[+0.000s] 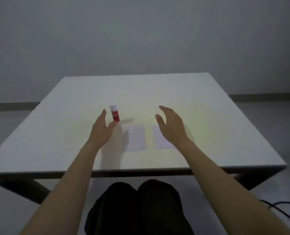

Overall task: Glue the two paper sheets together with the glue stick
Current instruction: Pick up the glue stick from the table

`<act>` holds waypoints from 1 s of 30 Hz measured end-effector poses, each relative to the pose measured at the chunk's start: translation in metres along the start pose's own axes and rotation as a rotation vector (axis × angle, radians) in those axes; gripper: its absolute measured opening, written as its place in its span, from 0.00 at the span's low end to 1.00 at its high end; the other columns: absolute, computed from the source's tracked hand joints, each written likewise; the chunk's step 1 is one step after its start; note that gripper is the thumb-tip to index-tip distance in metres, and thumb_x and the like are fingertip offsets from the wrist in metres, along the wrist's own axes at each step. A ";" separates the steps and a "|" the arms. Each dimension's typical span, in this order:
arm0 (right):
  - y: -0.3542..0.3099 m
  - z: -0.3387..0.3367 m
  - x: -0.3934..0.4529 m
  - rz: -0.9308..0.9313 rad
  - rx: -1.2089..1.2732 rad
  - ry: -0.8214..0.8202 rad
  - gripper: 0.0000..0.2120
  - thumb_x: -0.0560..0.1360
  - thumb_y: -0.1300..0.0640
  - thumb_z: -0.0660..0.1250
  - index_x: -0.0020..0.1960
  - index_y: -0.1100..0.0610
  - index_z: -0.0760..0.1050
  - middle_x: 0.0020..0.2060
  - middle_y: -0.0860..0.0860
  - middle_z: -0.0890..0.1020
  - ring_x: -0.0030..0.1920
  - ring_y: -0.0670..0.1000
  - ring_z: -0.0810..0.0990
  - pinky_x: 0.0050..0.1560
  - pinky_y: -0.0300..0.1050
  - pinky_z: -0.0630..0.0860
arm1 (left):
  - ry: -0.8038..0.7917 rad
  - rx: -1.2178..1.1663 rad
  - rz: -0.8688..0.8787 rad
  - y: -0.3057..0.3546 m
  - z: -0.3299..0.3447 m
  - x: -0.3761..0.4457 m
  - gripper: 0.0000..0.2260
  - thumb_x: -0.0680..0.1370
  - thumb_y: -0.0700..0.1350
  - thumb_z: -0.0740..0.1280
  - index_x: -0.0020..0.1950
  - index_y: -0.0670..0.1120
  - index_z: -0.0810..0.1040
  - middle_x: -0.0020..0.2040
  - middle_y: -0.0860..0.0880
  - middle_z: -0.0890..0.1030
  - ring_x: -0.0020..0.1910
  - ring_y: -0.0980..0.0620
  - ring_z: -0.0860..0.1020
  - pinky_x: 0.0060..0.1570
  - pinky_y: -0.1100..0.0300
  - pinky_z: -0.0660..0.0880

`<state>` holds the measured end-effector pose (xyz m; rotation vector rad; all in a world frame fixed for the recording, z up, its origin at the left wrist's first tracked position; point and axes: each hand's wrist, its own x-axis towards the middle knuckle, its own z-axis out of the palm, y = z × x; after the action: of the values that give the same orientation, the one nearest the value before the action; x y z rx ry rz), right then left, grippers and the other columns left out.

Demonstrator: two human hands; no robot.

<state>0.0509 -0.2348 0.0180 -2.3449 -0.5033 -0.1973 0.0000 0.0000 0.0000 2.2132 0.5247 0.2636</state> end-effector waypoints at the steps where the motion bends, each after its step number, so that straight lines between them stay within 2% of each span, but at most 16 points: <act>1: -0.003 -0.003 -0.005 -0.019 0.032 0.014 0.21 0.80 0.53 0.57 0.71 0.59 0.66 0.70 0.55 0.71 0.71 0.54 0.68 0.72 0.55 0.61 | 0.049 -0.047 -0.022 0.005 0.003 -0.001 0.32 0.78 0.47 0.64 0.77 0.41 0.53 0.77 0.43 0.60 0.75 0.46 0.61 0.72 0.54 0.57; 4: -0.011 -0.013 -0.011 -0.082 0.054 0.022 0.21 0.79 0.52 0.59 0.70 0.59 0.66 0.68 0.55 0.73 0.68 0.54 0.71 0.71 0.53 0.64 | 0.109 -0.141 -0.061 0.021 0.015 0.002 0.30 0.77 0.48 0.66 0.74 0.38 0.60 0.71 0.39 0.70 0.70 0.42 0.69 0.65 0.53 0.65; 5: -0.011 -0.015 -0.009 -0.088 0.080 0.015 0.21 0.79 0.52 0.60 0.70 0.58 0.67 0.68 0.55 0.73 0.67 0.54 0.72 0.69 0.52 0.66 | 0.123 -0.142 -0.061 0.022 0.019 0.006 0.26 0.77 0.47 0.66 0.70 0.37 0.65 0.66 0.38 0.75 0.65 0.41 0.73 0.59 0.53 0.68; 7: -0.012 -0.021 -0.003 -0.063 0.130 0.000 0.20 0.79 0.52 0.61 0.69 0.57 0.68 0.64 0.54 0.76 0.60 0.55 0.78 0.62 0.49 0.72 | 0.169 -0.113 -0.037 0.024 0.023 0.006 0.13 0.77 0.45 0.65 0.57 0.39 0.75 0.54 0.39 0.82 0.55 0.41 0.78 0.46 0.57 0.68; 9: -0.012 -0.024 -0.001 -0.033 0.181 -0.024 0.19 0.78 0.51 0.62 0.67 0.55 0.70 0.57 0.53 0.79 0.49 0.55 0.82 0.56 0.48 0.75 | 0.200 -0.112 -0.007 0.024 0.023 0.002 0.06 0.76 0.44 0.64 0.45 0.43 0.79 0.44 0.43 0.83 0.48 0.42 0.80 0.40 0.58 0.66; 10: -0.013 -0.024 -0.001 -0.022 0.197 -0.036 0.18 0.78 0.51 0.62 0.66 0.55 0.72 0.53 0.51 0.80 0.45 0.54 0.82 0.55 0.48 0.76 | 0.197 -0.127 0.011 0.024 0.022 -0.001 0.06 0.75 0.45 0.65 0.43 0.44 0.79 0.41 0.45 0.83 0.45 0.43 0.80 0.39 0.59 0.66; 12: -0.016 -0.022 0.007 0.005 0.253 -0.041 0.16 0.78 0.50 0.63 0.62 0.55 0.75 0.46 0.50 0.81 0.37 0.50 0.83 0.49 0.43 0.77 | 0.178 -0.153 0.086 0.027 0.018 -0.004 0.04 0.74 0.46 0.68 0.45 0.46 0.81 0.41 0.47 0.83 0.41 0.49 0.79 0.38 0.63 0.68; 14: -0.024 -0.020 0.017 0.052 0.316 -0.039 0.18 0.77 0.44 0.61 0.58 0.56 0.77 0.39 0.51 0.83 0.26 0.43 0.79 0.34 0.31 0.74 | 0.154 -0.074 0.194 0.032 0.014 -0.006 0.07 0.71 0.46 0.72 0.49 0.48 0.82 0.42 0.50 0.81 0.40 0.53 0.76 0.37 0.69 0.67; 16: -0.036 -0.018 0.027 0.157 0.337 -0.079 0.25 0.76 0.37 0.56 0.52 0.58 0.78 0.32 0.53 0.84 0.21 0.45 0.76 0.27 0.34 0.72 | 0.130 0.064 0.294 0.038 0.012 -0.010 0.09 0.69 0.47 0.73 0.49 0.50 0.82 0.42 0.55 0.77 0.39 0.56 0.75 0.36 0.69 0.66; 18: -0.046 -0.016 0.032 0.292 0.354 -0.209 0.32 0.75 0.33 0.51 0.46 0.60 0.78 0.27 0.54 0.82 0.19 0.49 0.74 0.26 0.39 0.71 | 0.130 0.151 0.371 0.044 0.012 -0.014 0.11 0.69 0.47 0.74 0.50 0.51 0.82 0.43 0.56 0.76 0.40 0.56 0.74 0.35 0.69 0.66; 20: -0.053 -0.013 0.034 0.358 0.378 -0.327 0.34 0.75 0.33 0.51 0.41 0.61 0.78 0.25 0.56 0.80 0.19 0.50 0.72 0.25 0.38 0.70 | 0.156 0.201 0.447 0.051 0.012 -0.018 0.11 0.69 0.47 0.74 0.51 0.50 0.82 0.45 0.55 0.78 0.40 0.56 0.74 0.34 0.67 0.66; 24: -0.047 -0.007 0.035 0.219 0.431 -0.357 0.19 0.79 0.49 0.59 0.36 0.59 0.74 0.28 0.54 0.77 0.22 0.48 0.70 0.26 0.39 0.68 | 0.210 0.282 0.563 0.060 0.012 -0.023 0.10 0.69 0.47 0.74 0.49 0.50 0.83 0.44 0.52 0.80 0.39 0.52 0.76 0.34 0.63 0.66; 27: -0.039 -0.008 0.035 0.103 0.530 -0.388 0.02 0.76 0.60 0.65 0.48 0.57 0.75 0.42 0.54 0.77 0.32 0.49 0.75 0.33 0.37 0.74 | 0.208 0.273 0.509 0.059 0.013 -0.023 0.10 0.69 0.48 0.74 0.49 0.51 0.83 0.45 0.53 0.80 0.38 0.54 0.75 0.31 0.65 0.64; 28: -0.037 -0.009 0.034 0.095 0.536 -0.395 0.08 0.75 0.58 0.67 0.54 0.56 0.74 0.45 0.54 0.76 0.35 0.50 0.77 0.36 0.39 0.76 | 0.204 0.262 0.490 0.058 0.013 -0.023 0.10 0.69 0.49 0.73 0.49 0.52 0.83 0.45 0.54 0.80 0.38 0.54 0.75 0.31 0.67 0.64; 30: -0.038 -0.010 0.035 0.174 0.501 -0.416 0.17 0.75 0.48 0.67 0.60 0.55 0.72 0.46 0.53 0.78 0.35 0.51 0.79 0.36 0.41 0.77 | 0.201 0.266 0.474 0.056 0.013 -0.021 0.10 0.69 0.49 0.73 0.49 0.52 0.83 0.45 0.54 0.80 0.39 0.53 0.77 0.31 0.69 0.63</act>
<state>0.0672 -0.2062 0.0589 -1.9150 -0.4745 0.4580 0.0016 -0.0505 0.0345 2.5677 0.1346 0.7041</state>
